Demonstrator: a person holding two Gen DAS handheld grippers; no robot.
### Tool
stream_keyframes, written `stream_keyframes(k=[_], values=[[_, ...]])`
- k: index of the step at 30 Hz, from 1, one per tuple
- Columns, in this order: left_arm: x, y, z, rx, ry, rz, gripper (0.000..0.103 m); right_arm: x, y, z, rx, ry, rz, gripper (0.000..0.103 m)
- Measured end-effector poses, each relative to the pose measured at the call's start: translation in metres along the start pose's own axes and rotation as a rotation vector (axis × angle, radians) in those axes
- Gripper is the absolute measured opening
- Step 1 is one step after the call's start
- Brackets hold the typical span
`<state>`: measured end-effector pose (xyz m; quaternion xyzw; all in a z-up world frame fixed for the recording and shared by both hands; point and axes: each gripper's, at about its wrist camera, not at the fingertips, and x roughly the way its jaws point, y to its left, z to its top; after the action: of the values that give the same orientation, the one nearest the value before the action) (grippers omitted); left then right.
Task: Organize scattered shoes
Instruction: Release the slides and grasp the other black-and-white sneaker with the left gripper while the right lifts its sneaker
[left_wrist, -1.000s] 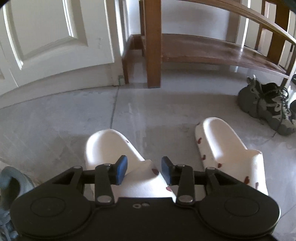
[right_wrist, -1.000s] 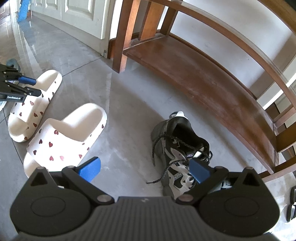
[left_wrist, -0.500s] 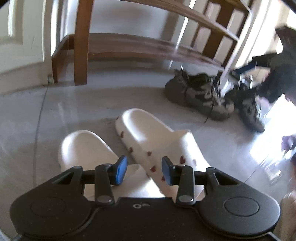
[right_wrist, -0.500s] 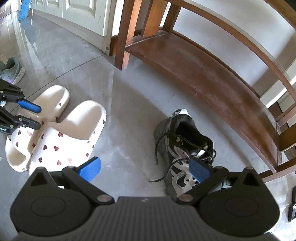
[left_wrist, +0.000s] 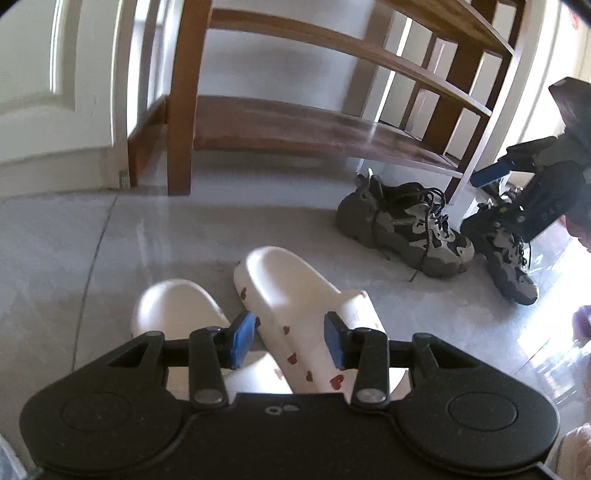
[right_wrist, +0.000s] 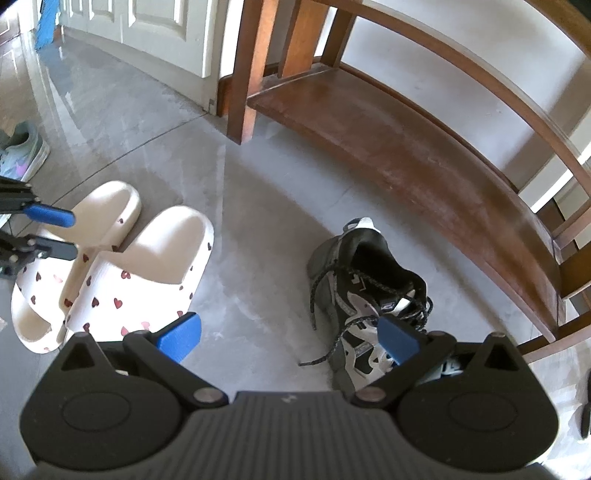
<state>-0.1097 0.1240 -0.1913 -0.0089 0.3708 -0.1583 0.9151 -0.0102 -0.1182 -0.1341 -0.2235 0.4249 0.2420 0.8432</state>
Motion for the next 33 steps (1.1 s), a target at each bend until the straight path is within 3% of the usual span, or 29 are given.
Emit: stream_keyframes(k=[3,12,17,20,24,26,29,33], values=[[0.004,-0.015,0.005,0.039,0.004,0.02,0.046,-0.001,-0.006,-0.001,0.046,-0.013,-0.008,0.103],[0.022,-0.065,0.044,0.183,0.004,-0.056,0.058,-0.019,-0.047,-0.018,0.261,-0.073,-0.07,0.103],[0.026,-0.105,0.078,0.361,0.014,-0.122,0.059,-0.025,-0.064,-0.039,0.342,-0.061,-0.118,0.103],[0.03,-0.129,0.097,0.456,-0.001,-0.116,0.059,-0.032,-0.073,-0.055,0.391,-0.079,-0.18,0.103],[0.047,-0.155,0.118,0.502,0.024,-0.083,0.059,-0.04,-0.083,-0.083,0.471,-0.116,-0.278,0.103],[0.061,-0.173,0.131,0.491,0.066,-0.066,0.059,-0.041,-0.091,-0.099,0.552,-0.115,-0.276,0.103],[0.072,-0.198,0.141,0.498,0.063,-0.033,0.059,-0.038,-0.105,-0.118,0.665,-0.086,-0.255,0.103],[0.08,-0.229,0.143,0.539,0.035,-0.026,0.06,-0.037,-0.11,-0.13,0.681,-0.074,-0.279,0.103]])
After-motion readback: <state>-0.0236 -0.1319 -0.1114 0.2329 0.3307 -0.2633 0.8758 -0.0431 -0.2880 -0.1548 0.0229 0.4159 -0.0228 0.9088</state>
